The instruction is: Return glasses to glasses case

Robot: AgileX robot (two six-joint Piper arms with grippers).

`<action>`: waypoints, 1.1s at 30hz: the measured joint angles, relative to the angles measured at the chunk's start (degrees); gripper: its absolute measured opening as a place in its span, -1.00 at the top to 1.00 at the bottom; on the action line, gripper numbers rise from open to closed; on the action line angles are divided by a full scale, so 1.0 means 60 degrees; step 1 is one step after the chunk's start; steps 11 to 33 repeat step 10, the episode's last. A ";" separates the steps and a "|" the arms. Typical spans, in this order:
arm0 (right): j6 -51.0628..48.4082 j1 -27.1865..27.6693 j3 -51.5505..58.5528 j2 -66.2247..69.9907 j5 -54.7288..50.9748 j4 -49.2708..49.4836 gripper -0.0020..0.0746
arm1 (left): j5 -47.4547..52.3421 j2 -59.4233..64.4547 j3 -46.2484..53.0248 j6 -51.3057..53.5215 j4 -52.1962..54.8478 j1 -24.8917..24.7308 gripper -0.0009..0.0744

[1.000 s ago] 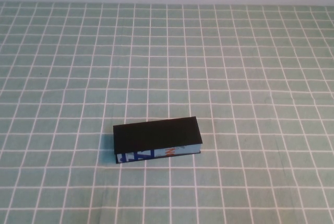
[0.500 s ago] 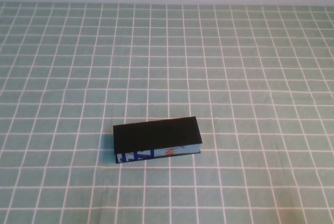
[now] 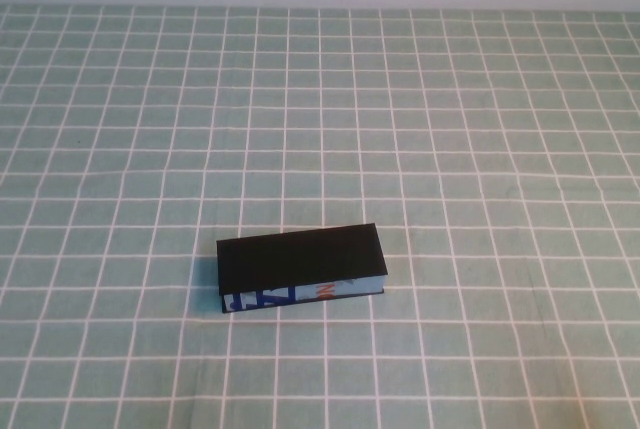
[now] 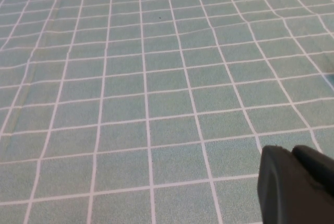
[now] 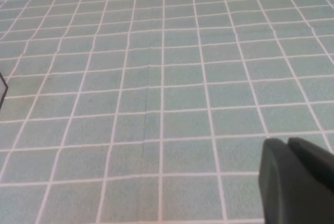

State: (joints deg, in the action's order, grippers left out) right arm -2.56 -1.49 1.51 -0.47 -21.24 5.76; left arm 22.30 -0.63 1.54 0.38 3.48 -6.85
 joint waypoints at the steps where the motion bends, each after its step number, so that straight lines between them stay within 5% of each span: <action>1: 0.0000 0.0000 0.0000 0.0000 0.0000 0.0000 0.98 | 0.0000 0.0000 0.0000 0.0000 0.0000 0.0000 0.97; 33: -0.0037 0.0000 -0.0017 0.0000 0.0000 0.0003 0.98 | 0.0000 0.0000 0.0000 0.0000 0.0017 0.0000 0.97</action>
